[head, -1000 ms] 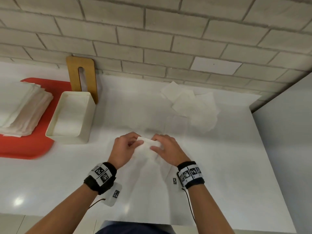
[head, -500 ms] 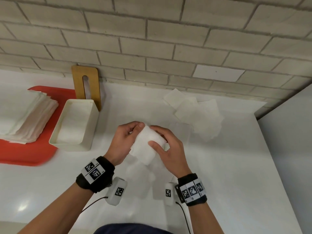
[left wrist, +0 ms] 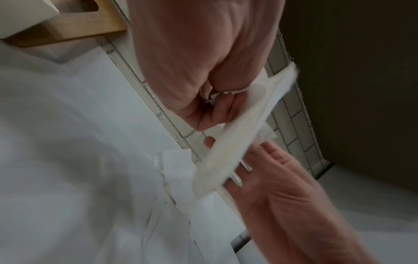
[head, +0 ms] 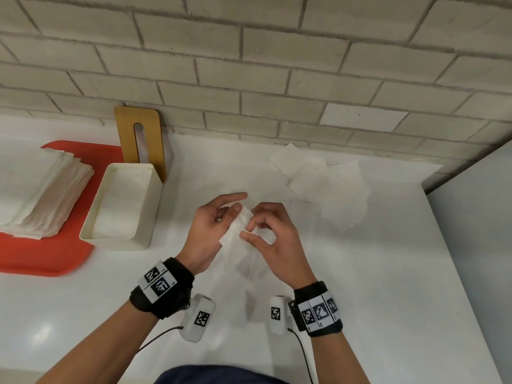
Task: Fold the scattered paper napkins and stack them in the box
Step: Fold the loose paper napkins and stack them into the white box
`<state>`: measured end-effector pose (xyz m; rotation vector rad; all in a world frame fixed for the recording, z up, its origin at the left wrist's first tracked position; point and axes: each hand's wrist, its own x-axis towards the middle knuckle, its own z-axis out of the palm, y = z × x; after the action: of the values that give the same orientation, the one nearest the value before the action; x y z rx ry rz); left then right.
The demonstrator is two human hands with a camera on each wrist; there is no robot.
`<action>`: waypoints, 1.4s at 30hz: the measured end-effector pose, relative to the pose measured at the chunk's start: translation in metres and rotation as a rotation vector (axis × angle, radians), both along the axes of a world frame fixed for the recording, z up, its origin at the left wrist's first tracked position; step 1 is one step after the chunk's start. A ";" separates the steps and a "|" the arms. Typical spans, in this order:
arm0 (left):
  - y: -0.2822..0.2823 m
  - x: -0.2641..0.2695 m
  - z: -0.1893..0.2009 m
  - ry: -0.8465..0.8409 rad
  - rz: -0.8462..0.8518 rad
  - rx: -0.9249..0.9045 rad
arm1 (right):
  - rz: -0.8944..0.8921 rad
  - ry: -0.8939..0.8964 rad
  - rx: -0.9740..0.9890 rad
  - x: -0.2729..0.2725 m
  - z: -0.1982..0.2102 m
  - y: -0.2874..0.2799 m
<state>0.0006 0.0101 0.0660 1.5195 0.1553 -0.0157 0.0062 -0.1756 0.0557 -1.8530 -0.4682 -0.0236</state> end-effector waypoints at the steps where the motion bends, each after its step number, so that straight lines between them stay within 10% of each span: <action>1: 0.003 0.001 -0.005 -0.001 0.001 0.049 | 0.005 0.011 0.025 -0.002 0.003 -0.005; 10: -0.002 0.000 -0.083 0.132 -0.387 0.691 | -0.548 0.050 0.477 -0.025 0.048 -0.067; 20: -0.074 0.012 -0.118 0.208 -0.388 1.048 | -0.784 0.439 0.316 -0.045 -0.006 -0.118; 32: -0.043 -0.005 -0.031 0.049 -0.252 -0.060 | -0.542 0.568 0.587 -0.053 0.019 -0.073; 42: -0.032 -0.031 -0.010 0.037 -0.263 -0.241 | -0.503 0.464 0.355 -0.030 0.006 -0.003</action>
<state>-0.0307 -0.0223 0.0556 1.2904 -0.0175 -0.2638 -0.0242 -0.1783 0.0620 -1.5180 0.3124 -0.0144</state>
